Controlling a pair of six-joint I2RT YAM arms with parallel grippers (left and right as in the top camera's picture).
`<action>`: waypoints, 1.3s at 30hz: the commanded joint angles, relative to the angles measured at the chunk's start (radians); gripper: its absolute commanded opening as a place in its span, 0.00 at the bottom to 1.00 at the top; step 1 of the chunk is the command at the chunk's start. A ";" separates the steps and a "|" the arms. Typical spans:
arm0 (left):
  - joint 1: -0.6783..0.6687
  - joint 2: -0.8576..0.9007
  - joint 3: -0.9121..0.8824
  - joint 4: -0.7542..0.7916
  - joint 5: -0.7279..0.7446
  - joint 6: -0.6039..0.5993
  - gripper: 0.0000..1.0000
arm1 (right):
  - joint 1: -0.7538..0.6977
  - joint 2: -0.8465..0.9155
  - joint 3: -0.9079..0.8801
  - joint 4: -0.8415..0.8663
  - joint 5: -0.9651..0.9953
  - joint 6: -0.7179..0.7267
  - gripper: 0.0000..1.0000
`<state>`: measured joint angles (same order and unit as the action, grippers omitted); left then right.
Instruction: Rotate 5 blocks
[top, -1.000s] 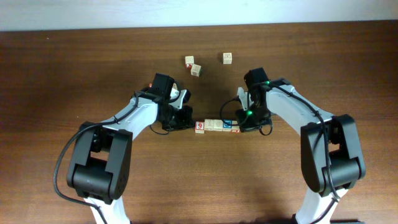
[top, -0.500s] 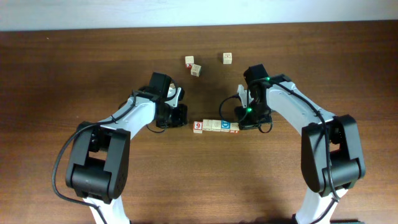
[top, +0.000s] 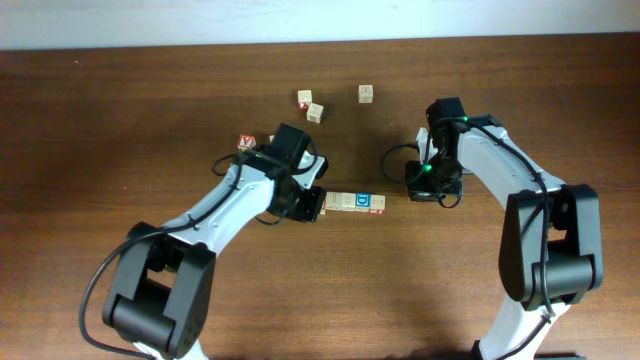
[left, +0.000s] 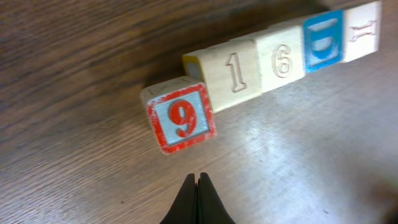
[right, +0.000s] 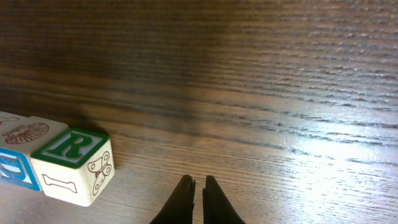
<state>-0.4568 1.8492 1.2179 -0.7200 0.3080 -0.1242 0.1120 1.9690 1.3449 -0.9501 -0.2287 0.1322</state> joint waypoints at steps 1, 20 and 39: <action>-0.044 -0.013 -0.034 0.035 -0.074 -0.047 0.00 | 0.005 -0.021 0.015 -0.007 0.008 0.008 0.08; -0.084 0.004 -0.047 0.057 -0.148 -0.045 0.00 | 0.005 -0.021 0.015 -0.024 0.008 0.007 0.08; -0.084 0.030 -0.052 0.126 -0.149 -0.015 0.00 | 0.005 -0.021 0.015 -0.023 0.008 0.007 0.08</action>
<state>-0.5385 1.8610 1.1748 -0.6014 0.1661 -0.1570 0.1120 1.9690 1.3449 -0.9726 -0.2287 0.1318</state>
